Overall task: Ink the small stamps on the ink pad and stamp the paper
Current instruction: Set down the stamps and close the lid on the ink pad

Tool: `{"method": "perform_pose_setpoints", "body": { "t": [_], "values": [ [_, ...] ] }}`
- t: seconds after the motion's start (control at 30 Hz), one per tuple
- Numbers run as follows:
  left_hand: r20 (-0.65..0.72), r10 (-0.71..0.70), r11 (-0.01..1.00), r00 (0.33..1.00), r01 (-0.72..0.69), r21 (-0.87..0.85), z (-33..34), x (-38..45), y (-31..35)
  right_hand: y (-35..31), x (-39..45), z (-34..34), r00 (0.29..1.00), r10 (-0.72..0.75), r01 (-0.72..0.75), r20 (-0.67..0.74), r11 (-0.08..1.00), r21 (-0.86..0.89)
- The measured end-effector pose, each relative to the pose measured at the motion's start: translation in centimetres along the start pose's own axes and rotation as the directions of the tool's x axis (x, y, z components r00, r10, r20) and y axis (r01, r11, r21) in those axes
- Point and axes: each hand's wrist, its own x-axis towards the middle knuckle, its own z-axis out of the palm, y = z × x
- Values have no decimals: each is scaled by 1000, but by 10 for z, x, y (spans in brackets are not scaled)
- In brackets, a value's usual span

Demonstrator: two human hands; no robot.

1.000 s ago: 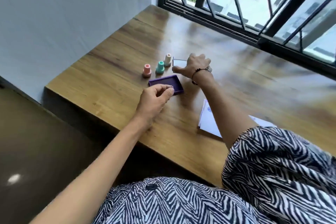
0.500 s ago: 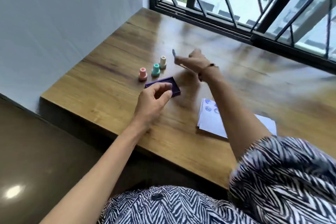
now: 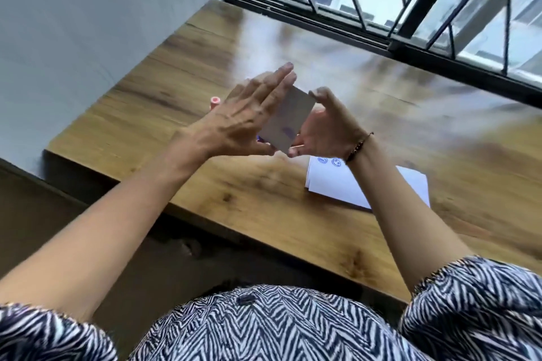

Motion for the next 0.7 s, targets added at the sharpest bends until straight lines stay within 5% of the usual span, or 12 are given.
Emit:
{"method": "perform_pose_setpoints", "body": {
  "t": [0.2, 0.37, 0.47, 0.53, 0.6, 0.7],
  "values": [
    [144, 120, 992, 982, -125, 29, 0, 6, 0, 7, 3, 4, 998, -55, 54, -5, 996, -73],
    [123, 36, 998, 992, -42, 41, 1, 5, 5, 1, -4, 10, 952, -58, -39, -302, 952, -304],
    [170, -37, 992, 985, 16, 123, -1, 4, 0, -1, -4, 21, 813, -251, -227, -525, 695, -683],
    [186, -53, 988, 981, 24, 153, -2, 5, -3, 2, 2, 33, 787, -380, -312, -485, 433, -846],
    [205, -47, 983, 978, 9, 184, -4, 7, -6, 5, 6, 46, 777, -422, -409, -468, 228, -884],
    [228, -66, 981, 972, 21, 194, -12, 7, -9, 4, 10, 61, 726, -469, -530, -503, 84, -844]
  ]
}}
